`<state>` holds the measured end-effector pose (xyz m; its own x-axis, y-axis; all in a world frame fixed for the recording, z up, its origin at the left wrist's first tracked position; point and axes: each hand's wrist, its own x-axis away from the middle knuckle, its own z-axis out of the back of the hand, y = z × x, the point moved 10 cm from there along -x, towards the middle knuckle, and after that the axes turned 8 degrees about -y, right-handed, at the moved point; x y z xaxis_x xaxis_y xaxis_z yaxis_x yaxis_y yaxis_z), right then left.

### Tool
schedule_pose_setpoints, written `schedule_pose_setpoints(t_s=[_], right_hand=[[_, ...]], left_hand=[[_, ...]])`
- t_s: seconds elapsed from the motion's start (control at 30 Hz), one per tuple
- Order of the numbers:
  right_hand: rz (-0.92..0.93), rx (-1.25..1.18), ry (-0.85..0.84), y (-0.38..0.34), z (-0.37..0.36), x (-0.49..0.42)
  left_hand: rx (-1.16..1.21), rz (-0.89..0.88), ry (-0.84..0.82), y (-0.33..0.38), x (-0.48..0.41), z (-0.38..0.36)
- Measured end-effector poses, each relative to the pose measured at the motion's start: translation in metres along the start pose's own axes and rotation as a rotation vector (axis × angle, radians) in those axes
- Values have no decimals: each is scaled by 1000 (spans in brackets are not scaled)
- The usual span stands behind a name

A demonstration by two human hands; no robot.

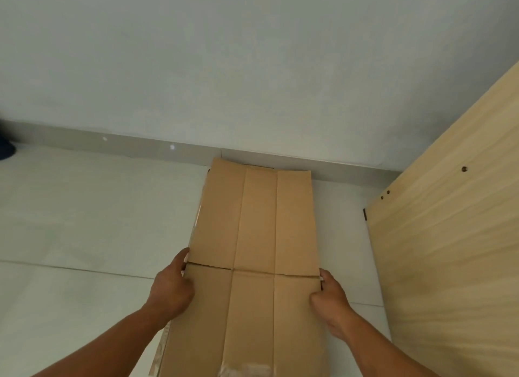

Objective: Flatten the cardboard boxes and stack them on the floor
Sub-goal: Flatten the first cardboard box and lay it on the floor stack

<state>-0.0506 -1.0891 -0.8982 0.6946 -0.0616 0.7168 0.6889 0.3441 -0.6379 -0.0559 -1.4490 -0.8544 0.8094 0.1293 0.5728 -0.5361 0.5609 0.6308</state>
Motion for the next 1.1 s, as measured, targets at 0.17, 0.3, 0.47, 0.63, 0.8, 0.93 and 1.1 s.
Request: schedule_pose_setpoints(t_s=[0.17,0.3,0.47,0.63,0.8,0.93,1.1], right_hand=[[73,132,43,-15,4,0],[91,380,95,-30,0,11],[20,597,-59,-15,-23,18],[-9,722,-131,-8,-38,24],[18,788,-161,-8,-44,27],[38,807,-130,-9,-44,26],[75,861,-99,-12,-46,29]], left_hand=[[-107,-31,-81,-14,9,-10],[-70,46,-254,-36,20,-35],[-247,14,-196,-39,11,-45],[-261,22,-147,-41,6,-42],[-227,11,-167,-41,-1,-36],[-269,1,-179,-41,-1,-37],[-344,-6,-172,-41,-4,-39]])
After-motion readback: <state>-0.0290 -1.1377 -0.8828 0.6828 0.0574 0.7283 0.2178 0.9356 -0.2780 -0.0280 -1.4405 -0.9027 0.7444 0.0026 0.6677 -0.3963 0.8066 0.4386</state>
